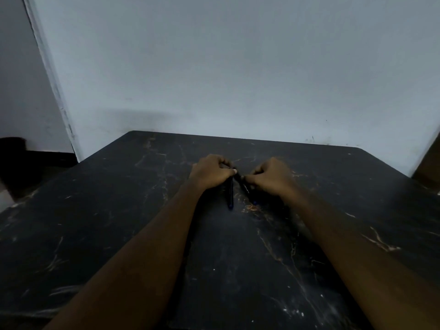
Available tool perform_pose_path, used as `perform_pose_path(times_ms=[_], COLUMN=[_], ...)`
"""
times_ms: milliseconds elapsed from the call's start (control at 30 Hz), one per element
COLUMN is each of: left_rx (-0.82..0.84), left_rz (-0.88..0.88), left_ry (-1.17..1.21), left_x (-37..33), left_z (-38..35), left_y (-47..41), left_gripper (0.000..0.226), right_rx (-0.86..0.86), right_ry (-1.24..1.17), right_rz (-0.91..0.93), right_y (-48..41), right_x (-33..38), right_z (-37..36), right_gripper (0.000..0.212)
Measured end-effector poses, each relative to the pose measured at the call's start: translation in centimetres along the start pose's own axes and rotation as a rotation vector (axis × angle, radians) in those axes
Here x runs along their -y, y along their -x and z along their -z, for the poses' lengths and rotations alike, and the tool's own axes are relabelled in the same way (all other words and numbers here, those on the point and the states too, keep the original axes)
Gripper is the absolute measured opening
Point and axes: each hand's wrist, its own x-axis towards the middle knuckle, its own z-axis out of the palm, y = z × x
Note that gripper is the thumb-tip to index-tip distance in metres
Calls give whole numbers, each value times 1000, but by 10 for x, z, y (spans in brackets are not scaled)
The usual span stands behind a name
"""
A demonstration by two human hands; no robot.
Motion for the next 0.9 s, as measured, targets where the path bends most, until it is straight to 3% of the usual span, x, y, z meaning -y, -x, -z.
perform_pose_path(times_ms=[100,167,333,467,600,700,900], left_rx=[-12,-32,30,34,8,-17,-43], left_rz=[-19,-27,-51,-69,-54,-41,-12], left_ry=[-33,-77,-258,-282,-239,-208,-175], left_x=[1,1,-11,-15,-16,-15,-14], left_z=[-2,-3,-8,-10,-9,-9,-9], left_y=[-1,0,7,9,10,9,9], left_gripper=[8,23,71,56,36,35,35], right_rx=[-94,-190,-247,-126,-106,-82,11], right_ry=[-41,-35,38,66,114,92,68], right_rz=[-63,-97,-175,-217,-212,-217,-227], right_y=[-6,-10,-14,-18,-18,-16,-14], right_x=[-11,-25,-54,-58,-54,-46,-27], right_z=[5,11,21,18,16,17,10], right_gripper=[30,41,27,35,25,18,29])
